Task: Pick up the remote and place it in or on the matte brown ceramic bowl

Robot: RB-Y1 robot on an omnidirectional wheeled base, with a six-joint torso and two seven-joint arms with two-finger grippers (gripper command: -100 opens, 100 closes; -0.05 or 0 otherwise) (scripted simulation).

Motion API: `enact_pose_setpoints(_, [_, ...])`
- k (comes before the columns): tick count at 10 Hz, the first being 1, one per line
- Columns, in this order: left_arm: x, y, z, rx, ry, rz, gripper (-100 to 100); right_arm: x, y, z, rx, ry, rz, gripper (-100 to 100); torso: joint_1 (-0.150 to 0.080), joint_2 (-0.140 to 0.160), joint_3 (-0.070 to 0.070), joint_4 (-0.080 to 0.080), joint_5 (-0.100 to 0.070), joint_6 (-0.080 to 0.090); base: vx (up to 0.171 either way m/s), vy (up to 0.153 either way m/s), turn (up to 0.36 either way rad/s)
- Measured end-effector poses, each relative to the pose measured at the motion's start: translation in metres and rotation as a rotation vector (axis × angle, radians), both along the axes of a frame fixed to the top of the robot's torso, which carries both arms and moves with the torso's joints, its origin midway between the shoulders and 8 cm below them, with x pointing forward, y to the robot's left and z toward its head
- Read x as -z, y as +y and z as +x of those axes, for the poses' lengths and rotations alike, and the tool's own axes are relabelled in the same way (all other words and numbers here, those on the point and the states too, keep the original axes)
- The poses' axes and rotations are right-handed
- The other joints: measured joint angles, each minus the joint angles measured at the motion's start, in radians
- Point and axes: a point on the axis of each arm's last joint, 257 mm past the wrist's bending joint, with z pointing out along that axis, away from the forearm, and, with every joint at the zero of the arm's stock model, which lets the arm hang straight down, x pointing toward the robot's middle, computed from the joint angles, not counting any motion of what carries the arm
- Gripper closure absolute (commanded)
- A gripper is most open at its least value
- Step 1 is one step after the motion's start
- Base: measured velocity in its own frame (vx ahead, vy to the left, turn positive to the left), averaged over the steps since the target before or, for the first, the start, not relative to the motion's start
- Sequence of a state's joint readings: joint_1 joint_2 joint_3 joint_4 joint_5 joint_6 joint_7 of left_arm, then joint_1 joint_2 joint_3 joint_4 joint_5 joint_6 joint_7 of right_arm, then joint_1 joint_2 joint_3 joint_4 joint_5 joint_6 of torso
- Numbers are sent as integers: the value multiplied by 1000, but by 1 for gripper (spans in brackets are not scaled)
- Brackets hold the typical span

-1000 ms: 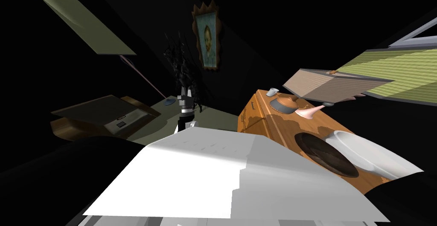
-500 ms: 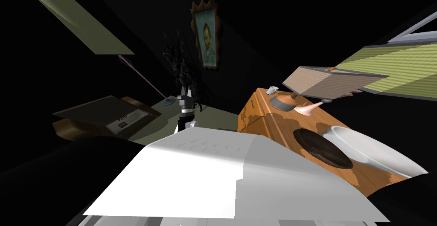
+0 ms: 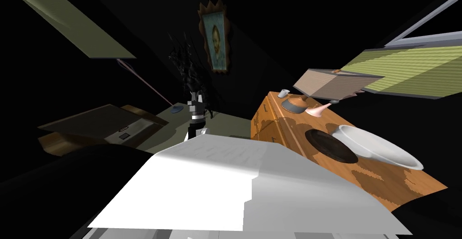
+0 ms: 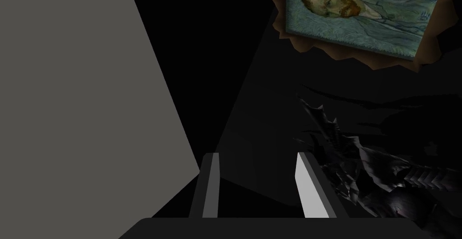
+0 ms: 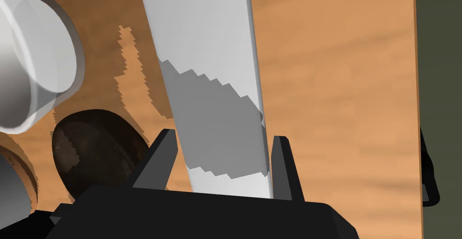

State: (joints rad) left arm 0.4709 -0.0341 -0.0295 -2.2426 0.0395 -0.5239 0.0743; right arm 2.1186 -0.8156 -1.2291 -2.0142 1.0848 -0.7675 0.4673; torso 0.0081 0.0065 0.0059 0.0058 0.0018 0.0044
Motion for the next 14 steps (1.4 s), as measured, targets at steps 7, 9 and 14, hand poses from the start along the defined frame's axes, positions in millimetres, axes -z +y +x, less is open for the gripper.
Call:
enact_pose_setpoints(7, [0,0,0,0,0,0,0,-20,-15,31,72,-114,44,100,-2,-12,-8,-4,-2,0,93,23,-126])
enact_pose_setpoints(9, [0,0,0,0,0,0,0,-18,-5,43,57,-125,98,100,-4,-18,-11,-5,-3,-2,211,-5,-72])
enact_pose_setpoints(14, [0,0,0,0,0,0,0,-3,23,61,-22,-102,211,100,-7,-16,-11,-6,-4,-3,140,-23,-3])
